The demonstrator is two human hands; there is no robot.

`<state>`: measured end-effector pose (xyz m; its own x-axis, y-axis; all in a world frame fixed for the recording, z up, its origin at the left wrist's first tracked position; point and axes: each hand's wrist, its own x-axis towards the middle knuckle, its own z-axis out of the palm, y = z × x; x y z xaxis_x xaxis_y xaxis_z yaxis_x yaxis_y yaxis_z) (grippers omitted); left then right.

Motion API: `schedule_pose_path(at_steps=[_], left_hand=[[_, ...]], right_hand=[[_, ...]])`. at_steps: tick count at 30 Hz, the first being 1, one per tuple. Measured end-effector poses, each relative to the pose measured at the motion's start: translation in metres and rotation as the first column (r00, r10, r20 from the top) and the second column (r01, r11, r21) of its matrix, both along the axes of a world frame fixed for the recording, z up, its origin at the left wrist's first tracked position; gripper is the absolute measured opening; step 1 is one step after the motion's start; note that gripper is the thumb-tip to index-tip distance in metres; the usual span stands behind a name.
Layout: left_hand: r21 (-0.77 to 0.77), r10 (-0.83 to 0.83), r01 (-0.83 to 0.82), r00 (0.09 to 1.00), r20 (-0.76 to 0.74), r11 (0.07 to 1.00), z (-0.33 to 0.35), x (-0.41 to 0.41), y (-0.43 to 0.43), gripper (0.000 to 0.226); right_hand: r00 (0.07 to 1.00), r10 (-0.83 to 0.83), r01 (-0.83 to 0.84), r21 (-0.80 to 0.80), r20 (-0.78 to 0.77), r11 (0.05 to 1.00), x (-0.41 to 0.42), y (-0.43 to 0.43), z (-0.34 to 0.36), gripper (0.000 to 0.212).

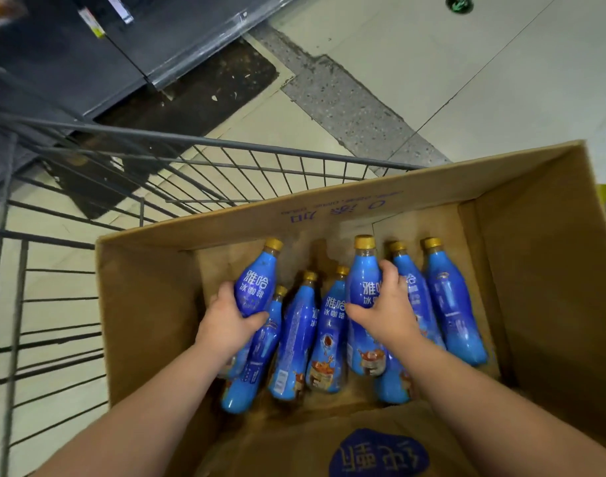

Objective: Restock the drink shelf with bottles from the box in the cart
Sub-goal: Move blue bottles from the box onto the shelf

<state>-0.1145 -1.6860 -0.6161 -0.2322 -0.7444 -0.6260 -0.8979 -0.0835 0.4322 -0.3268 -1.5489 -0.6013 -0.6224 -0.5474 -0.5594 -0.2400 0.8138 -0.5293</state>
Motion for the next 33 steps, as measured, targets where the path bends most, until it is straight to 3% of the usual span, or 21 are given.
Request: schedule_pose_path(at_steps=[5, 12, 24, 33], left_hand=[[-0.006, 0.027, -0.028, 0.992, -0.124, 1.000, 0.035, 0.001, 0.023, 0.057], [-0.085, -0.052, 0.032, 0.969, -0.242, 0.996, 0.094, -0.008, 0.036, 0.059], [-0.228, -0.227, 0.137, 0.868, -0.441, 0.964, 0.159, -0.045, 0.076, 0.063], [-0.295, -0.363, 0.231, 0.747, -0.557, 0.927, 0.205, -0.055, 0.159, 0.058]], right_hand=[[0.998, 0.055, -0.056, -0.015, -0.033, 0.998, 0.014, 0.012, 0.042, 0.092], [0.993, 0.037, -0.043, -0.053, -0.108, 0.998, 0.027, 0.029, 0.114, 0.087], [0.963, -0.195, 0.139, -0.279, -0.184, 0.950, 0.043, 0.082, 0.171, 0.085], [0.900, -0.382, 0.274, -0.410, -0.210, 0.870, 0.056, 0.177, 0.215, 0.078]])
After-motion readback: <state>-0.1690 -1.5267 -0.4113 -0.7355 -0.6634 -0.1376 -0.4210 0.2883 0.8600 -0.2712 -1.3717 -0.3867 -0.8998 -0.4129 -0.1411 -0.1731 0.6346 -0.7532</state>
